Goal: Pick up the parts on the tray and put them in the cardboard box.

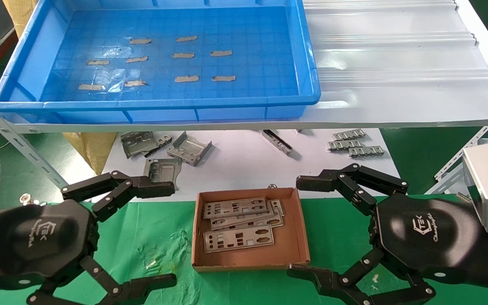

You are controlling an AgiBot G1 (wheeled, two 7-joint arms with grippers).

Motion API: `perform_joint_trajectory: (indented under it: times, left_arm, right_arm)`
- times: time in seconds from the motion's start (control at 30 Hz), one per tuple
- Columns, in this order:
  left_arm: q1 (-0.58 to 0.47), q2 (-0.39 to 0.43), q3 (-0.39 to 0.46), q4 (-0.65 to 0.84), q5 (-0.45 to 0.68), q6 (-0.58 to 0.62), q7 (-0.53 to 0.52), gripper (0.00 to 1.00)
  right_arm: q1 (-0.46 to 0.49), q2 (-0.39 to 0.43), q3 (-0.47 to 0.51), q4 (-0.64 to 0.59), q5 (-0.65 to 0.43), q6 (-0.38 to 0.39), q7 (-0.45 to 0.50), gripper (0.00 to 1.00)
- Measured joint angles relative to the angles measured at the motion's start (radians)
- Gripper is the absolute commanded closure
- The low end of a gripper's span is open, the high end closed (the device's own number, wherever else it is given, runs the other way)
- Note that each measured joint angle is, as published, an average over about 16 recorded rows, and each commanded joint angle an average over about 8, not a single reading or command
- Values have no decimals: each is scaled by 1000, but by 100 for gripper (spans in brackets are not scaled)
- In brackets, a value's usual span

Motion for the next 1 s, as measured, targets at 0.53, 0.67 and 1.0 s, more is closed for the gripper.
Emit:
perform_joint_trajectory:
  times: [0.53, 0.67, 1.0]
  left_arm:
    - [0, 0, 0, 0, 0, 0, 0, 0]
    - [0, 0, 0, 0, 0, 0, 0, 0]
    - [0, 0, 0, 0, 0, 0, 0, 0]
  right_arm:
    - [0, 0, 0, 0, 0, 0, 0, 0]
    - [0, 0, 0, 0, 0, 0, 0, 0]
    - [0, 0, 0, 0, 0, 0, 0, 0]
